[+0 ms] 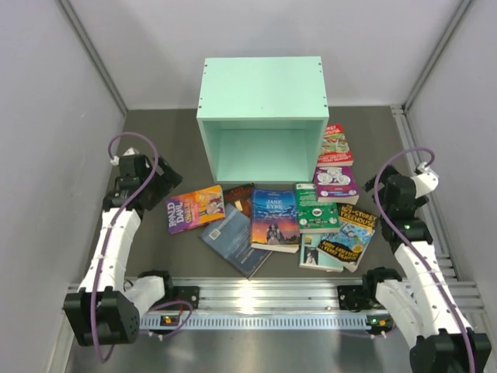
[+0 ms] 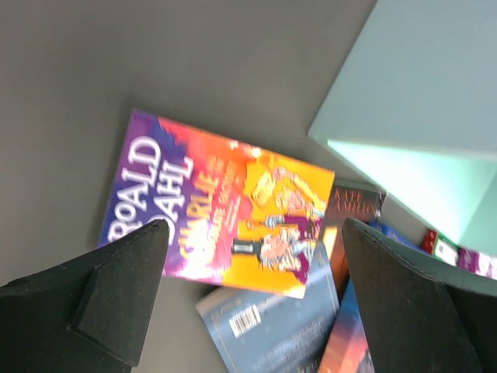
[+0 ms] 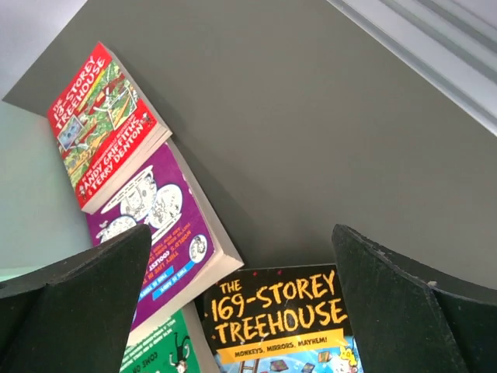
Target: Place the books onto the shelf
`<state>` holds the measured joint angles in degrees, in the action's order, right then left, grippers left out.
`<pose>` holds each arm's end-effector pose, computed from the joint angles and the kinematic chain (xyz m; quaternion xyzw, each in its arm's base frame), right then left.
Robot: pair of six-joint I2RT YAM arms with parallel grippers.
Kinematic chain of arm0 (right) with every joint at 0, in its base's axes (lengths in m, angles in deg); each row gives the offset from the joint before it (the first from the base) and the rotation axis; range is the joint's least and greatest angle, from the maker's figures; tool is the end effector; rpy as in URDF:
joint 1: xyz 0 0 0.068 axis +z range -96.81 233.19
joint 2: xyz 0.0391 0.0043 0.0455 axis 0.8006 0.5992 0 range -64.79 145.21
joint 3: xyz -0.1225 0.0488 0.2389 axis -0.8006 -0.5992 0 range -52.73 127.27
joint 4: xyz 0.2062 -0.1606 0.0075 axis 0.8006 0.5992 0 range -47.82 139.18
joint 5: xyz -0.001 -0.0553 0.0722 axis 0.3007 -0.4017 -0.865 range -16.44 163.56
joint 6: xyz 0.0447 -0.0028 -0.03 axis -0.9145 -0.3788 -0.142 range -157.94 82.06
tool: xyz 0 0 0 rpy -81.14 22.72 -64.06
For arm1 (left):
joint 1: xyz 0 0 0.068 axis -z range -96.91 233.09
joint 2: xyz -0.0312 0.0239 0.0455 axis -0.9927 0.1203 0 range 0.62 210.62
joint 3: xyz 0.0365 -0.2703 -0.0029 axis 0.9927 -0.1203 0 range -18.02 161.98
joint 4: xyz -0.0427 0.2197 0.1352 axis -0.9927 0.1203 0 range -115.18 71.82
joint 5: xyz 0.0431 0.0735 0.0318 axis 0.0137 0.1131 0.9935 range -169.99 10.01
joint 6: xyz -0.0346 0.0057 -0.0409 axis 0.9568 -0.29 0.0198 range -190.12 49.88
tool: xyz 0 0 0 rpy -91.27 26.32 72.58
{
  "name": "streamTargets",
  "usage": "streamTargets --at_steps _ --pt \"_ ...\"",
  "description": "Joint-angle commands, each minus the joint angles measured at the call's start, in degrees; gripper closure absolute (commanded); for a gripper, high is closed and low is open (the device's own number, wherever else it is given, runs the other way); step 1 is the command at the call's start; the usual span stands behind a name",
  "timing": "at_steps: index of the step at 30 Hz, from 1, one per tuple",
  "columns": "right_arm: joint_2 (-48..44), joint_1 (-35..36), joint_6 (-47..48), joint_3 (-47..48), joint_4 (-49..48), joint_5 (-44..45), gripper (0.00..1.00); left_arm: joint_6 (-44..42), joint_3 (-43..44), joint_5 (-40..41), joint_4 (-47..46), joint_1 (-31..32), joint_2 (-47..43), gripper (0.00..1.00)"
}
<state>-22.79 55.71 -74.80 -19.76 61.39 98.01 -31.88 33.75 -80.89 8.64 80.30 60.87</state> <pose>0.1694 -0.0073 0.2607 0.3514 0.7694 -0.0021 0.5334 0.2210 0.0102 0.2922 -0.3175 0.8577 -0.1299 0.3829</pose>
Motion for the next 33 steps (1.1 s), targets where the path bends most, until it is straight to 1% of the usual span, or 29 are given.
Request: streamTargets --at_steps 1,2,4,6,7,8,11,12,15,16,17,18,19,20,23,24,26,30,33 --pt "-1.6 0.7 -4.7 0.3 2.9 1.7 0.00 3.3 -1.4 -7.6 2.6 -1.2 -1.5 0.02" --pt "-1.5 0.8 -5.2 0.0 2.8 1.0 0.00 4.5 -1.1 -6.7 5.1 -1.2 -1.4 0.01" --pt "-1.3 0.9 -6.3 0.1 2.8 -1.0 0.00 8.8 -3.0 -7.2 5.3 -1.3 -2.9 0.01" --pt "-0.9 1.0 -6.4 0.4 2.8 -2.6 0.00 10.2 -5.3 -11.6 2.8 -1.3 -5.6 0.01" --pt "-0.4 0.9 -5.2 0.6 2.8 -5.0 0.00 9.4 -7.5 -14.8 1.5 -1.3 -6.4 0.01" --pt "-0.2 1.1 -4.2 1.5 2.7 -6.4 0.00 9.1 -8.0 -16.8 -0.1 -1.3 -7.2 0.01" --pt "2.1 1.3 -3.8 2.9 3.9 -12.3 0.00 12.5 -7.5 -10.4 7.5 -1.3 -9.8 0.01" --pt "3.1 1.3 -4.4 3.2 4.6 -13.8 0.00 13.2 -7.6 -8.3 9.6 -1.3 -12.5 0.02" --pt "4.2 1.4 -6.6 3.5 7.3 -19.1 0.00 17.0 -9.7 -11.2 9.8 -1.3 -18.9 0.01" --pt "4.3 1.4 -6.9 3.3 8.0 -20.7 0.00 21.0 -12.1 -11.4 9.2 -1.3 -21.2 0.01" --pt "4.2 1.4 -7.1 3.1 9.3 -21.2 0.00 23.3 -13.5 -10.5 9.5 -1.3 -25.7 0.02" --pt "4.0 1.3 -7.1 2.8 9.8 -21.6 0.00 25.7 -14.8 -9.6 10.0 -1.3 -27.9 0.02" --pt "3.6 1.4 -6.9 2.5 10.2 -22.1 0.00 29.9 -16.9 -7.0 12.9 -1.3 -29.8 0.02" --pt "2.9 1.5 -6.8 1.9 10.6 -22.1 0.00 31.4 -18.2 -6.6 13.1 -1.3 -33.5 0.01" --pt "2.0 1.8 -6.1 1.2 11.1 -21.5 0.00 37.5 -24.9 -8.7 12.5 -1.3 -38.4 0.02" --pt "1.9 2.0 -5.8 1.1 11.2 -21.4 0.00 40.8 -26.6 -9.7 12.4 -1.3 -39.4 0.01" --pt "2.1 3.0 -5.6 1.4 11.1 -21.2 0.00 43.7 -31.2 -11.4 11.9 -1.3 -42.5 0.02" --pt "2.6 5.2 -4.9 2.3 11.1 -20.5 0.00 49.1 -38.2 -10.4 11.9 -1.3 -48.4 0.02" --pt "2.6 6.7 -3.7 2.9 11.1 -19.4 0.00 51.8 -41.4 -10.3 10.0 -1.3 -51.5 0.01"
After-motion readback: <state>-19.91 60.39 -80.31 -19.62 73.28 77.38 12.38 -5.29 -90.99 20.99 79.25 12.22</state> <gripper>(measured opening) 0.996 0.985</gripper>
